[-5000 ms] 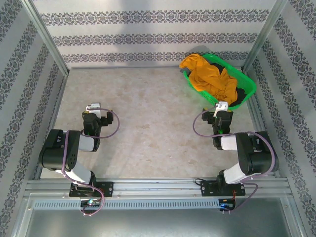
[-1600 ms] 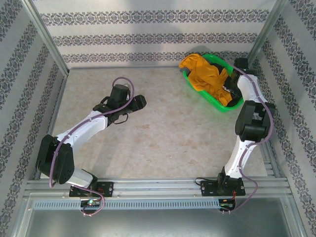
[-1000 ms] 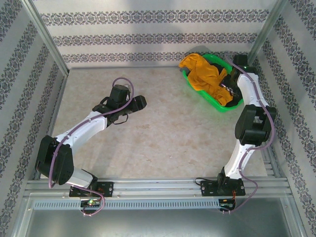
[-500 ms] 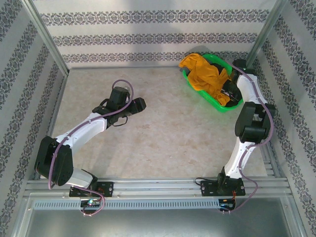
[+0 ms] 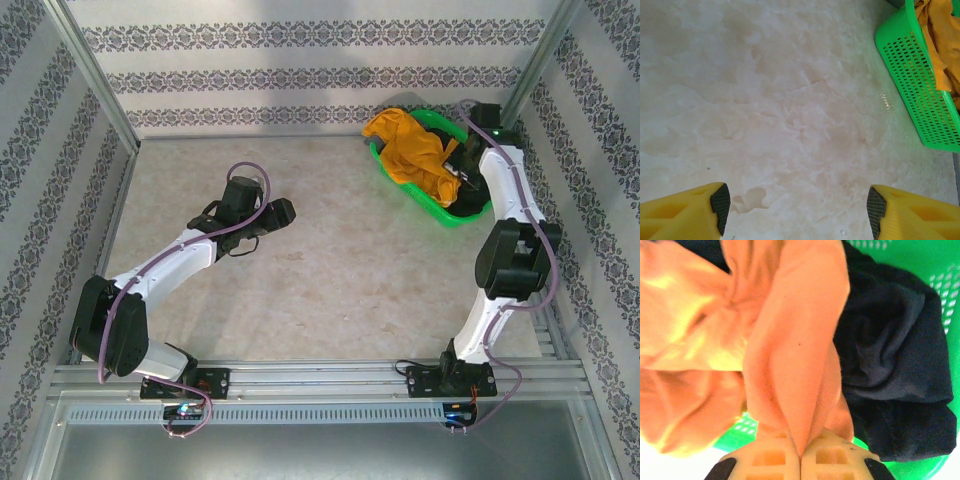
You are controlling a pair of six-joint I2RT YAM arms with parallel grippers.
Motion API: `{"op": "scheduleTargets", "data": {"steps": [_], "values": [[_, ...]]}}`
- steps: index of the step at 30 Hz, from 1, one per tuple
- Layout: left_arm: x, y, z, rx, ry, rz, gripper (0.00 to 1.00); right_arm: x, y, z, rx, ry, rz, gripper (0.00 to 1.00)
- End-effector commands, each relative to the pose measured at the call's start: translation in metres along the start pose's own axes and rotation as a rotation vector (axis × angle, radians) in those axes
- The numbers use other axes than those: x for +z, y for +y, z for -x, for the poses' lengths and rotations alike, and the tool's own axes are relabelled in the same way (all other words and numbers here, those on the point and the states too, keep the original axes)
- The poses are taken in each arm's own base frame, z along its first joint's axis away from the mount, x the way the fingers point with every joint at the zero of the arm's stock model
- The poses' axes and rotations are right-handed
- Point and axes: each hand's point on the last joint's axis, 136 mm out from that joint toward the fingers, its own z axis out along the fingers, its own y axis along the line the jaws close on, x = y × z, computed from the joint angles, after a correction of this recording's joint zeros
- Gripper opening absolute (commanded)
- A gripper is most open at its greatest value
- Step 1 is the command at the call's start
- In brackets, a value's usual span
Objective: Fold and stack the t-shirts
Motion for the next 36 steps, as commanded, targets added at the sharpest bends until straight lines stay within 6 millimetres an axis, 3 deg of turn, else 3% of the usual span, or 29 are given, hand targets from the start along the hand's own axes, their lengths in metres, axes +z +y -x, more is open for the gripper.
{"op": "scheduleTargets", "data": {"steps": [1,4,8,12,16,19,23,30,33,36], "values": [[-0.008,-0.011,0.002,0.006,-0.012,-0.035,0.73,-0.052,0.038,0.029,0.033,-0.134,0.165,0.0],[-0.011,-0.01,0.004,0.012,-0.016,-0.023,0.73,-0.082,0.056,0.043,0.032,-0.226,0.241,0.0],[-0.019,-0.006,0.007,0.019,-0.033,0.005,0.73,-0.154,0.078,0.064,0.02,-0.446,0.351,0.0],[-0.027,0.0,0.008,0.024,-0.045,0.048,0.73,-0.229,0.092,0.072,0.006,-0.655,0.452,0.0],[-0.036,0.009,0.011,0.03,-0.059,0.103,0.73,-0.301,0.112,0.061,-0.028,-0.783,0.569,0.0],[-0.043,0.017,0.014,0.03,-0.07,0.158,0.73,-0.338,0.135,0.039,-0.081,-0.813,0.651,0.0],[-0.054,0.027,0.017,0.025,-0.089,0.221,0.74,-0.361,0.174,-0.011,-0.144,-0.77,0.758,0.0],[-0.077,0.04,0.019,-0.007,-0.127,0.272,0.75,-0.357,0.266,-0.142,-0.254,-0.563,0.966,0.0],[-0.094,0.05,0.019,-0.031,-0.155,0.313,0.76,-0.359,0.291,-0.171,-0.279,-0.524,1.009,0.0],[-0.11,0.056,0.017,-0.047,-0.177,0.326,0.76,-0.361,0.306,-0.175,-0.271,-0.523,1.041,0.0]]}}
